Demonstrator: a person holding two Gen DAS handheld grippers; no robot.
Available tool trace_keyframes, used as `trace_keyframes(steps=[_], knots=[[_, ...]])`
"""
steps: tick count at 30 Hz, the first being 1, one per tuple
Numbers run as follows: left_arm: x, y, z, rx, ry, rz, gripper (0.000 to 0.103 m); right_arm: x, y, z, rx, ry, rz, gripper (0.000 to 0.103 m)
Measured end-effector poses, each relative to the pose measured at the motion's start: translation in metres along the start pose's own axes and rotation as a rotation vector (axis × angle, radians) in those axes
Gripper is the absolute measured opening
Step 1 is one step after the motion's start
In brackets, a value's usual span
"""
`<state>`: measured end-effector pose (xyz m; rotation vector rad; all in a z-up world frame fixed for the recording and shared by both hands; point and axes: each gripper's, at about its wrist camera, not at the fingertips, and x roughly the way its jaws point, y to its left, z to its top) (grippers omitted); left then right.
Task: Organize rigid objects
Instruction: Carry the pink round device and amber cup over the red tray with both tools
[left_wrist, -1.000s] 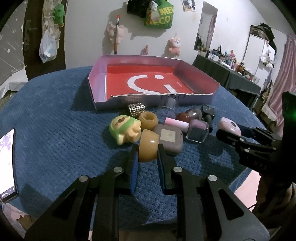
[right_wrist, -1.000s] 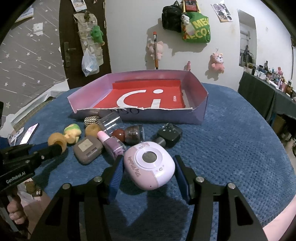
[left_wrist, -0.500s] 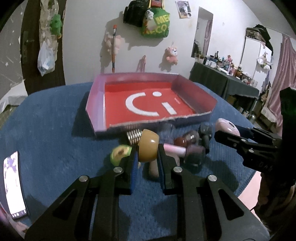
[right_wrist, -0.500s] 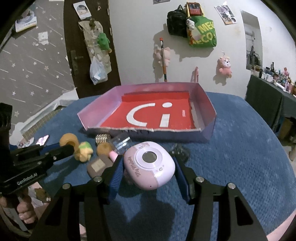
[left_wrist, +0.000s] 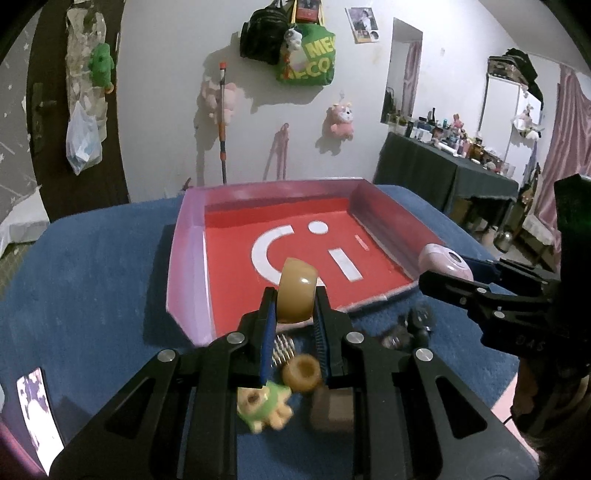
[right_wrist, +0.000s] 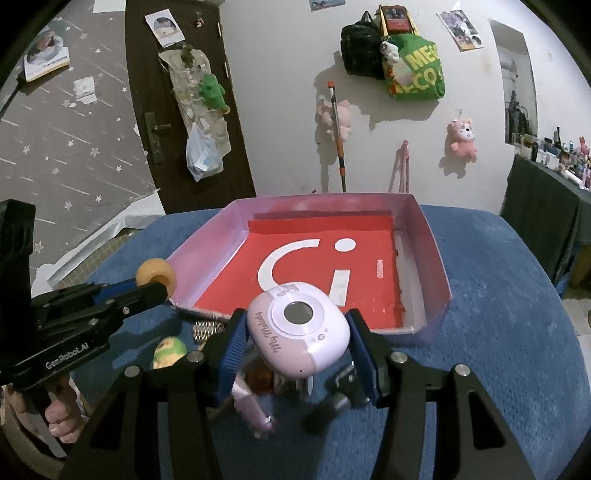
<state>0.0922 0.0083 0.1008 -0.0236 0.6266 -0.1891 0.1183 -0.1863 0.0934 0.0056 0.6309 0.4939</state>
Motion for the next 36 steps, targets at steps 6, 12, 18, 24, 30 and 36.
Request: trace_keyframes(steps=[6,12,18,24,30,36], knots=[[0.019,0.008,0.021,-0.002,-0.003,0.026,0.018,0.015,-0.015,0.027,0.01,0.001,-0.013,0.056],[0.042,0.014,0.037,0.008,0.004,0.051,0.018,0.046,-0.025,0.045,-0.005,0.037,-0.062,0.056],[0.071,0.023,0.041,-0.014,0.047,0.061,0.018,0.075,-0.037,0.058,-0.001,0.067,-0.1,0.056],[0.102,0.034,0.043,-0.041,0.112,0.079,0.018,0.109,-0.051,0.064,0.001,0.114,-0.137,0.056],[0.121,0.038,0.039,-0.04,0.167,0.099,0.018,0.139,-0.06,0.064,0.032,0.196,-0.142,0.056],[0.134,0.036,0.034,-0.034,0.217,0.096,0.018,0.154,-0.065,0.06,0.033,0.249,-0.148,0.056]])
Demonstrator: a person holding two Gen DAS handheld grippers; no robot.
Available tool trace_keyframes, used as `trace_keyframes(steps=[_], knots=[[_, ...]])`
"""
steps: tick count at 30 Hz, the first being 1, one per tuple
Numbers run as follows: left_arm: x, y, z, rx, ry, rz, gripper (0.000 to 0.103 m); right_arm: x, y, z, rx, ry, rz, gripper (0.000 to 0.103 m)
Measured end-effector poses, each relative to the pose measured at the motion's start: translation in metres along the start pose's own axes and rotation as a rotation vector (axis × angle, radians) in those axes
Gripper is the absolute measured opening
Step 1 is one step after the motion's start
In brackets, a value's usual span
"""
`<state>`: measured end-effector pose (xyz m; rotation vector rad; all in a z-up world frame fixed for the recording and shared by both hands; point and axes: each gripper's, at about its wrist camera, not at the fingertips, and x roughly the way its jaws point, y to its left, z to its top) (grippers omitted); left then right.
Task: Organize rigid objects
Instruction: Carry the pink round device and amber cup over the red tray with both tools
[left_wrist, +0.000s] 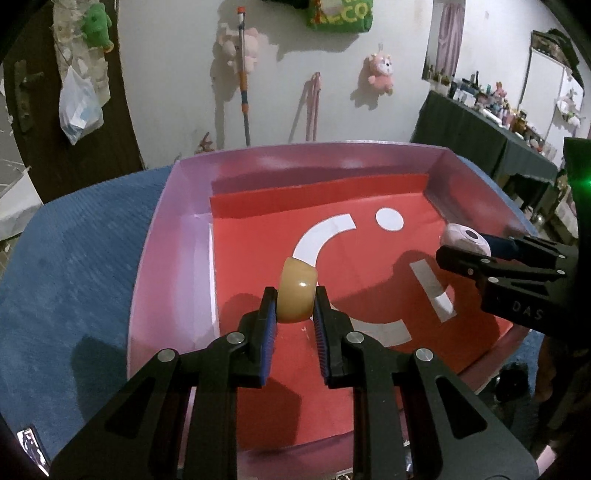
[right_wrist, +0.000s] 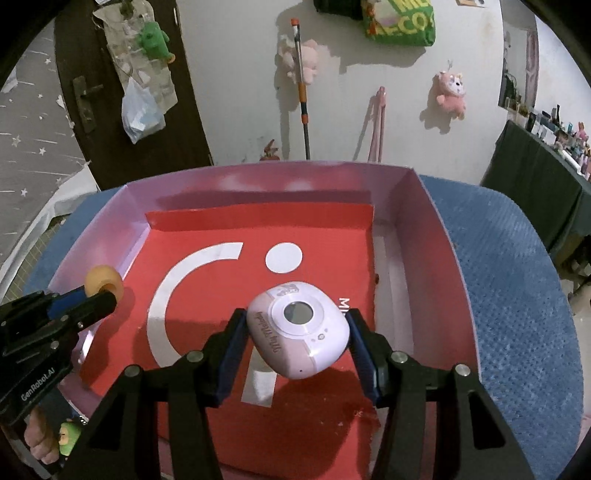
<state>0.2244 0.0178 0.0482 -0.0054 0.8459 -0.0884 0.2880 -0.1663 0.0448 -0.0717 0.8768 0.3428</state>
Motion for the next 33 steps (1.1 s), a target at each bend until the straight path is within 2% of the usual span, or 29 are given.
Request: trace_keyframes(steps=[4,11,16,33], knots=[[0.006,0.0,0.0,-0.001,0.037,0.007,0.018,0.006,0.0,-0.001,-0.002,0.03,-0.003,0.056],[0.021,0.009,-0.003,-0.022,0.132,-0.026,0.018,0.019,-0.003,-0.005,0.012,0.09,-0.007,0.057],[0.021,0.003,-0.005,0.012,0.135,-0.003,0.018,0.021,-0.001,-0.005,0.006,0.098,-0.025,0.057],[0.021,0.008,-0.004,-0.003,0.14,-0.02,0.018,0.021,0.002,-0.006,0.003,0.093,-0.034,0.057]])
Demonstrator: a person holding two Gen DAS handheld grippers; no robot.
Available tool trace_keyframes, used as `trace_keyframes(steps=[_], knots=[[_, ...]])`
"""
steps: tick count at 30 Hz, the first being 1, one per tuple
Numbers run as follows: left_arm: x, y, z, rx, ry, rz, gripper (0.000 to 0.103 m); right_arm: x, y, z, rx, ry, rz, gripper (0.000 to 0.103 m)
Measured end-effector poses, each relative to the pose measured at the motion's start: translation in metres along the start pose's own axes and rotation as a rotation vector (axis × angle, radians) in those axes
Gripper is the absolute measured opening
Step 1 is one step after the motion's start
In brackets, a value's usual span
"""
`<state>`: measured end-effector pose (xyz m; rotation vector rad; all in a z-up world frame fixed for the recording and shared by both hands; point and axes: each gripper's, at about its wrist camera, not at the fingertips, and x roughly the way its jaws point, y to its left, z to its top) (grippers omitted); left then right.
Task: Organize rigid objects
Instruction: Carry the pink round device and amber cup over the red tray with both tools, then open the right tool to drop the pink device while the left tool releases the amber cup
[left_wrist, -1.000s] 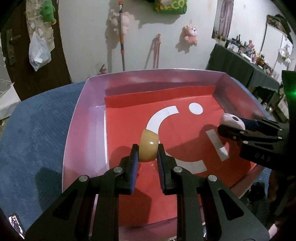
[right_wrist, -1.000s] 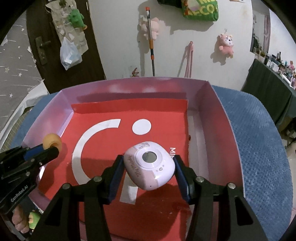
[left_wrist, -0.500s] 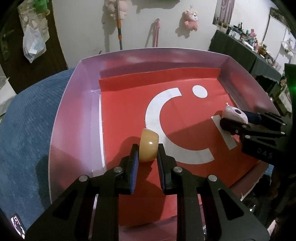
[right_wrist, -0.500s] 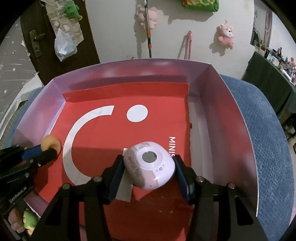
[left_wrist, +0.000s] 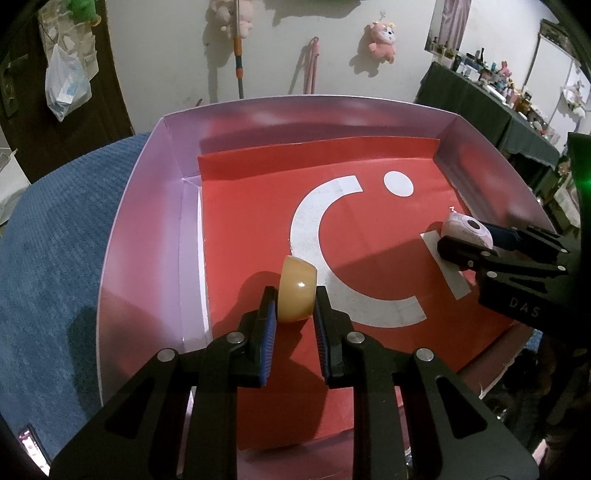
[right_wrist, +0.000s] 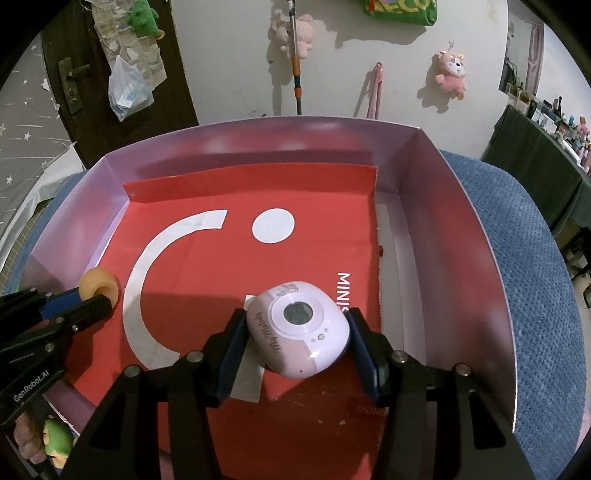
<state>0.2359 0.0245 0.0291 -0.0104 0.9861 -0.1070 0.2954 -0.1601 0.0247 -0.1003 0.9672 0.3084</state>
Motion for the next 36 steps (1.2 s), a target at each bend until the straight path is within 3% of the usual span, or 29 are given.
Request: trace_keyframes(steps=[14,24,33,35,36], knots=[[-0.004,0.001,0.001,-0.013,0.001,0.055,0.019,-0.007,-0.001,0.0,0.003,-0.014,0.014,0.063],[-0.012,0.0,-0.001,-0.025,-0.016,0.05,0.02,-0.034,0.005,-0.005,-0.006,-0.076,0.033,0.07],[-0.027,-0.007,-0.004,-0.005,-0.052,0.064,0.023,-0.065,0.009,-0.009,-0.005,-0.16,0.057,0.084],[-0.031,-0.01,-0.005,-0.001,-0.062,0.064,0.027,-0.073,0.009,-0.01,-0.001,-0.178,0.065,0.086],[-0.033,-0.01,-0.005,-0.001,-0.066,0.062,0.036,-0.079,0.009,-0.012,0.003,-0.19,0.069,0.087]])
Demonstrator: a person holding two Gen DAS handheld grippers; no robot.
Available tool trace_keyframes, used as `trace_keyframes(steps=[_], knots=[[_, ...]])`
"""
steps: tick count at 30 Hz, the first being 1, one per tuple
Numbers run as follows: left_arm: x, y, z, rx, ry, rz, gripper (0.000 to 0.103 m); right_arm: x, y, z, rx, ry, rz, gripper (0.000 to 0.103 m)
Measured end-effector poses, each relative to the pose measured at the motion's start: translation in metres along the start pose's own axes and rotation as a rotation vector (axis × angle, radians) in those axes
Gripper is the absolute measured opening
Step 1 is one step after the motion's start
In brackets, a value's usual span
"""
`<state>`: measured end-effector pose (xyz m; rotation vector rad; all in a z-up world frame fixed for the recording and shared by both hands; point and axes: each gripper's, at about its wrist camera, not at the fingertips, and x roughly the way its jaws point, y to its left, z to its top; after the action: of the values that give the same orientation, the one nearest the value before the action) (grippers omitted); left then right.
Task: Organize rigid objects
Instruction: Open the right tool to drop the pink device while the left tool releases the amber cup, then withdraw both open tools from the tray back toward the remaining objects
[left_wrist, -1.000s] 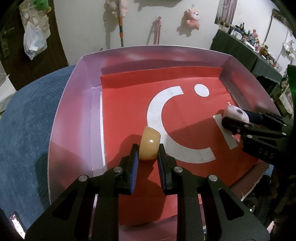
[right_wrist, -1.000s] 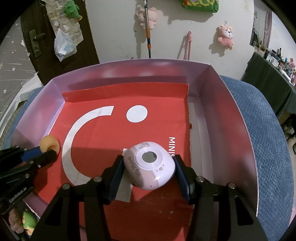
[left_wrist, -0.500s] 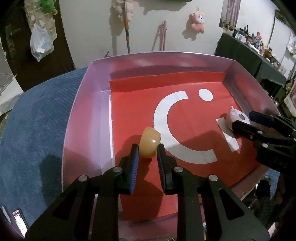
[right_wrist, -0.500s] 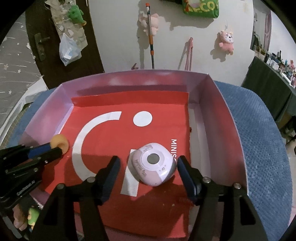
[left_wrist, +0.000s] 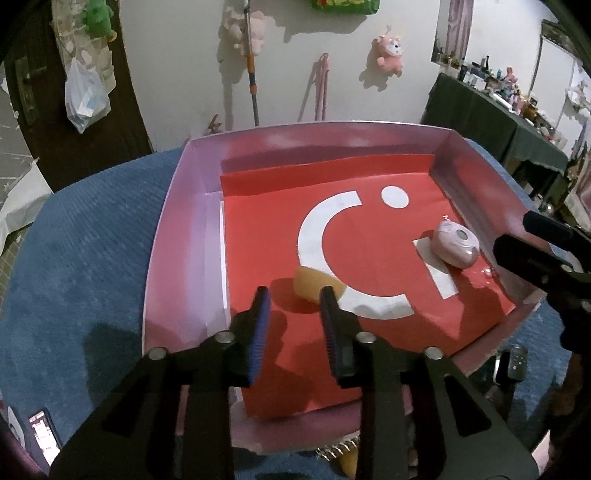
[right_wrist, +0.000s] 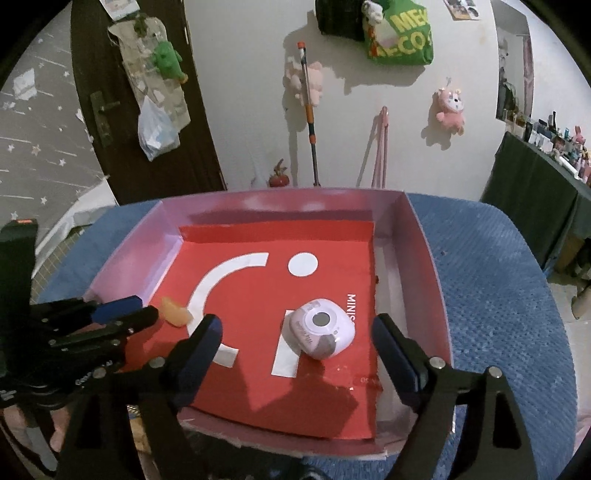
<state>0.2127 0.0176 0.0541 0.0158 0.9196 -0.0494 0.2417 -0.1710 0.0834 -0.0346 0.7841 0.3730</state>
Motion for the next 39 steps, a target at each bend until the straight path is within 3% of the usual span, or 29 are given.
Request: trace_keyframes(steps=[1,3,14,22,33,39], knots=[[-0.002,-0.001,-0.001,0.001,-0.006,-0.004,0.057,-0.003,0.0,0.0,0.002,-0.008,0.001,0.088],[-0.007,-0.002,-0.002,0.002,-0.029,-0.015,0.077,-0.01,-0.001,0.0,0.005,-0.026,0.005,0.091],[-0.028,-0.007,-0.01,-0.001,-0.079,-0.046,0.078,-0.038,0.0,-0.007,0.015,-0.076,0.045,0.098],[-0.047,-0.009,-0.019,0.003,-0.132,-0.051,0.098,-0.057,0.007,-0.017,0.001,-0.123,0.063,0.103],[-0.079,-0.004,-0.038,-0.037,-0.236,-0.055,0.103,-0.085,0.009,-0.034,0.012,-0.199,0.108,0.103],[-0.096,-0.004,-0.051,-0.042,-0.27,-0.028,0.103,-0.097,0.022,-0.048,-0.033,-0.243,0.063,0.103]])
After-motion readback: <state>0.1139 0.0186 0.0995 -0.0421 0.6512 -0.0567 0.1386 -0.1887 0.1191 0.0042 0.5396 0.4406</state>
